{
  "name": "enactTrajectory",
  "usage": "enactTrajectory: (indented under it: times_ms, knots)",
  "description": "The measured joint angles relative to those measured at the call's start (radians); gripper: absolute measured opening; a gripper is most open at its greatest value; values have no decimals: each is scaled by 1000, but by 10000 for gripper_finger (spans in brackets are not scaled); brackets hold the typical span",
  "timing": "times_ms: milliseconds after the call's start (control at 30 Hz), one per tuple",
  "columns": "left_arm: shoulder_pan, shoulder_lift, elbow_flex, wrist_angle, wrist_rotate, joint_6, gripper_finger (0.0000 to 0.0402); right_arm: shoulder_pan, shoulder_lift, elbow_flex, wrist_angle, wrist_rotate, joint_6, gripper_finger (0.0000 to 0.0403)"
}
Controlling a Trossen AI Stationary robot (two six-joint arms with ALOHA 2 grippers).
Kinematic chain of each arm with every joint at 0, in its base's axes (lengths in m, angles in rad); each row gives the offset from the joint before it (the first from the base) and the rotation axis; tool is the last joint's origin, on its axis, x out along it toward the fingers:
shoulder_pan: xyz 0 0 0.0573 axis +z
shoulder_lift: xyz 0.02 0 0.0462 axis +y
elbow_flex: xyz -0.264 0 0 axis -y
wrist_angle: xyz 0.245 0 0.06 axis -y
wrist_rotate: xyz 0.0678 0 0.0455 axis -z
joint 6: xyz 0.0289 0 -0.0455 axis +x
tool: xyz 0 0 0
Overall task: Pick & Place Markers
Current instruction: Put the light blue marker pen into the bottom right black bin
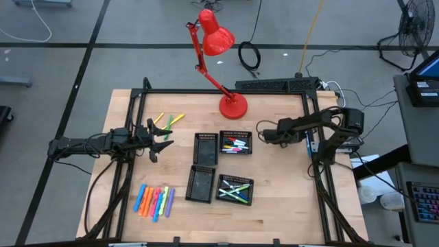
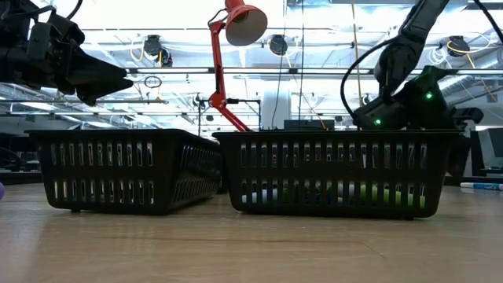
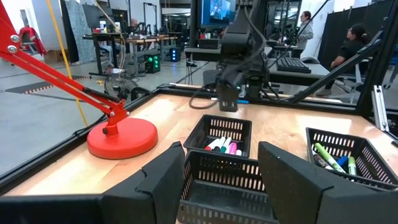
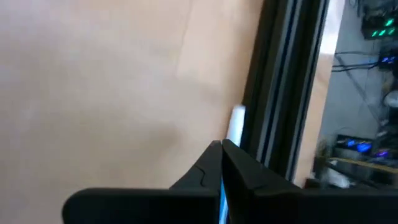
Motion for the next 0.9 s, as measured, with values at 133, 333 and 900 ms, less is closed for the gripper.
enactTrajectory:
  times_ms: [133,333,900]
  knots:
    - [0,0,0,0,0,0,209,-95,-14,-18,106,56,-53,0]
    - [0,0,0,0,0,0,209,-228,-17,-62,292,72,-170,0]
    - [0,0,0,0,0,0,209,-311,-15,-66,75,-266,-249,0]
